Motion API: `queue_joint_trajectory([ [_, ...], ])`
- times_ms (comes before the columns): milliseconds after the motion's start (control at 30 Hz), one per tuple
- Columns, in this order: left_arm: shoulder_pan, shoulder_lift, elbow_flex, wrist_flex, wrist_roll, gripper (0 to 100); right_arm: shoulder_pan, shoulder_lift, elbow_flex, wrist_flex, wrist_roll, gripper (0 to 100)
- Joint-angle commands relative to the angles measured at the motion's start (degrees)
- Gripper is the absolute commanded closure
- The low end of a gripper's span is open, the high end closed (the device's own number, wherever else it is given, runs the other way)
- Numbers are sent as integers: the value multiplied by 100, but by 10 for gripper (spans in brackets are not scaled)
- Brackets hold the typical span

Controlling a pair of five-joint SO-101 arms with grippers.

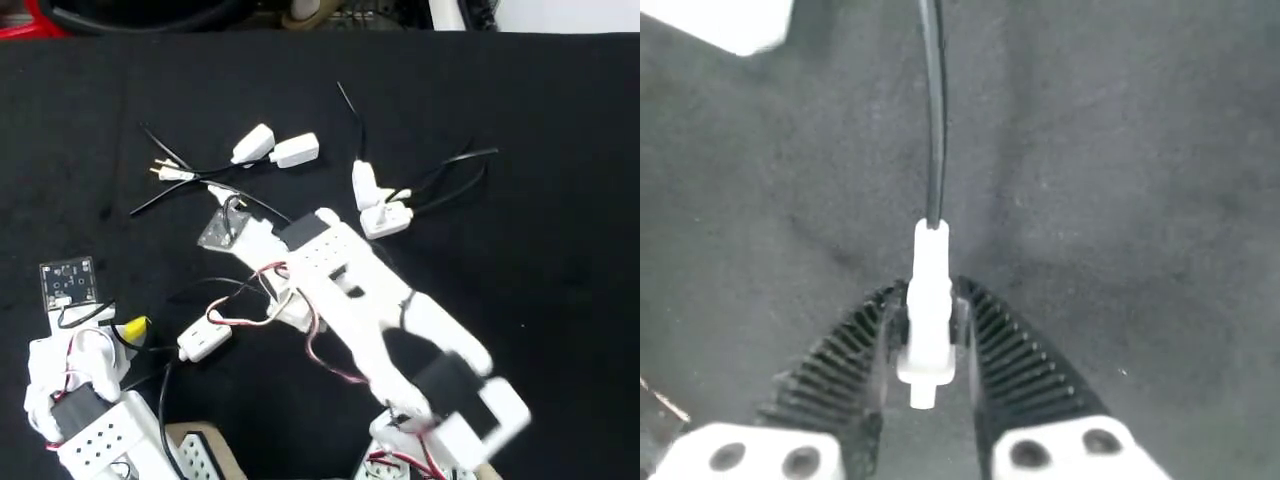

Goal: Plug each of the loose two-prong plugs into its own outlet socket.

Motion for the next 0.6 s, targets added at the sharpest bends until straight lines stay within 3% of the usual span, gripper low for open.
queue_joint_trajectory([
  [0, 48, -18, 119, 18, -35, 597, -404, -1657, 365, -26, -229, 987],
  [200, 57, -132, 13, -44, -26, 597, -853, -4338, 1516, -905, -1002, 987],
  [367, 400, -185, -593, -308, 800, 597, -835, -5675, 2642, -2295, -1415, 987],
  [467, 1024, -185, -1235, -308, 1284, 597, -835, -6070, 3108, -2743, -1398, 987],
  [567, 2097, -185, -1745, -316, 1714, 597, -835, -6290, 3398, -2919, -1398, 987],
])
